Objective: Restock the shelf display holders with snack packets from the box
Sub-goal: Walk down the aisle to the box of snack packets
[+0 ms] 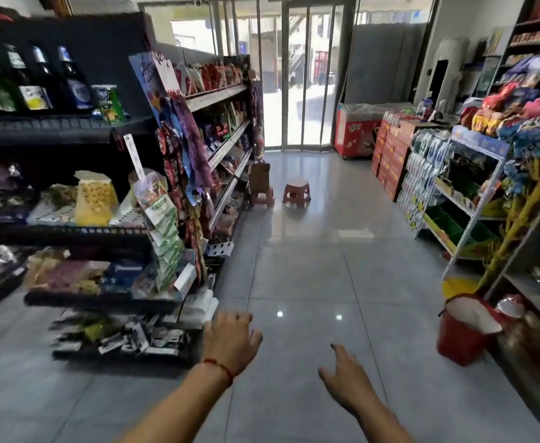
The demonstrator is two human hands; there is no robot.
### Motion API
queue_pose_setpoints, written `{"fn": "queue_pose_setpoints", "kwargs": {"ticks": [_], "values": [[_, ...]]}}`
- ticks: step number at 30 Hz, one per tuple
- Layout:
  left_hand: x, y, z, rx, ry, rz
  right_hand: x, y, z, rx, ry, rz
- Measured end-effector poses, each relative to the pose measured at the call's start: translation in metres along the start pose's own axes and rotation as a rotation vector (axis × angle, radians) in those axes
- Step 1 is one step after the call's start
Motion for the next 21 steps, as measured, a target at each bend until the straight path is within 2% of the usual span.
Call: {"fn": "queue_pose_setpoints", "kwargs": {"ticks": [3,8,14,21], "values": [[0.046,-0.001,0.03,0.031,-0.127,-0.015,0.026,0.004,-0.026,-0.213,0.074,-0.007],[0.142,-0.02,0.038,0.064,-0.209,-0.013,0.103,0.001,-0.058,-0.485,0.079,-0.016],[0.278,-0.042,0.02,0.025,-0.245,-0.093,0.22,0.02,-0.09,-0.531,0.009,-0.018],[0.425,-0.05,0.011,0.04,-0.342,-0.118,0.354,0.042,-0.114,-0.448,-0.095,-0.022]]}}
Point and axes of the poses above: each hand's wrist, its own x-axis towards the middle knuckle, its own y-axis out of the back of the hand, z = x × y, the point moved 8 cm from there along x, towards the middle knuckle, and after that the axes turned 3 degrees about -z, right-handed, at the moved point
